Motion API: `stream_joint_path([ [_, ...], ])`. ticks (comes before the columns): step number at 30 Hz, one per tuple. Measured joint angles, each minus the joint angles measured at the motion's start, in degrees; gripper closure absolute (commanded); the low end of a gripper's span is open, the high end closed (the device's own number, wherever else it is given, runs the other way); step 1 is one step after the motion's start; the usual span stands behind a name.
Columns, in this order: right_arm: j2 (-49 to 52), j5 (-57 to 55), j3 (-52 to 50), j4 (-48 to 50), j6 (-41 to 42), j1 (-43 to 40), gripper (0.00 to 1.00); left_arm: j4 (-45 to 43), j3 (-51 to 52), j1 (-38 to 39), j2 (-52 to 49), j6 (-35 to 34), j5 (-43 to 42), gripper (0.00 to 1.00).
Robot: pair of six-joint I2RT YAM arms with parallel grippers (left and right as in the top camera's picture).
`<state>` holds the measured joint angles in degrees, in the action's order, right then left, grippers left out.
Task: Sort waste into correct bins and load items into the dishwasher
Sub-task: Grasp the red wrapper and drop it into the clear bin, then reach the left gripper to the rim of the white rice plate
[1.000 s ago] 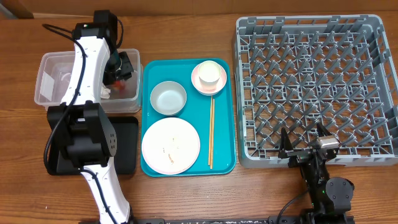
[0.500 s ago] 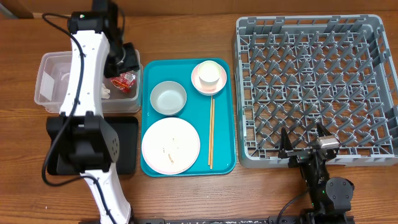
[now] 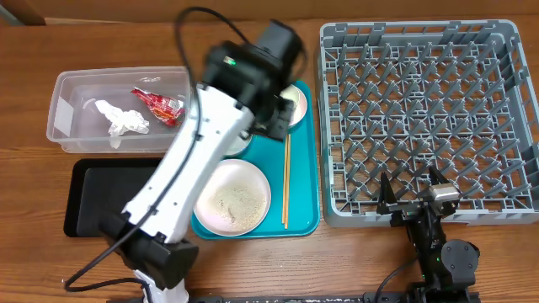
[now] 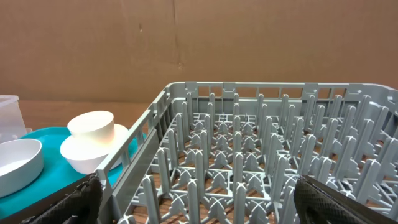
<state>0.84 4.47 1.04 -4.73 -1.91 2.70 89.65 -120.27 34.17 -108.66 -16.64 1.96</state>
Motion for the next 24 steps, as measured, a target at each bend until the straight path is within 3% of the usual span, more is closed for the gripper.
stream_joint_path([
  [12, 0.0, 0.0, 0.0, 0.0, 0.0, 0.0, 0.0, -10.4, 22.9, 12.7, -0.3, -13.4, 5.7, 0.58],
  [14, 0.0, 0.0, 0.0, 0.0, 0.0, 0.0, 0.0, -12.8, 26.4, 13.1, -0.4, -15.2, 6.2, 0.76],
  [15, 0.0, 0.0, 0.0, 0.0, 0.0, 0.0, 0.0, -14.0, 28.0, 13.1, -0.4, -16.4, 6.8, 0.81],
  [19, 0.0, 0.0, 0.0, 0.0, 0.0, 0.0, 0.0, -17.4, 33.3, 12.9, -0.4, -21.8, 10.2, 0.82],
  [24, 0.0, 0.0, 0.0, 0.0, 0.0, 0.0, 0.0, -23.1, 38.4, 12.3, -0.4, -25.7, 11.6, 0.91],
])
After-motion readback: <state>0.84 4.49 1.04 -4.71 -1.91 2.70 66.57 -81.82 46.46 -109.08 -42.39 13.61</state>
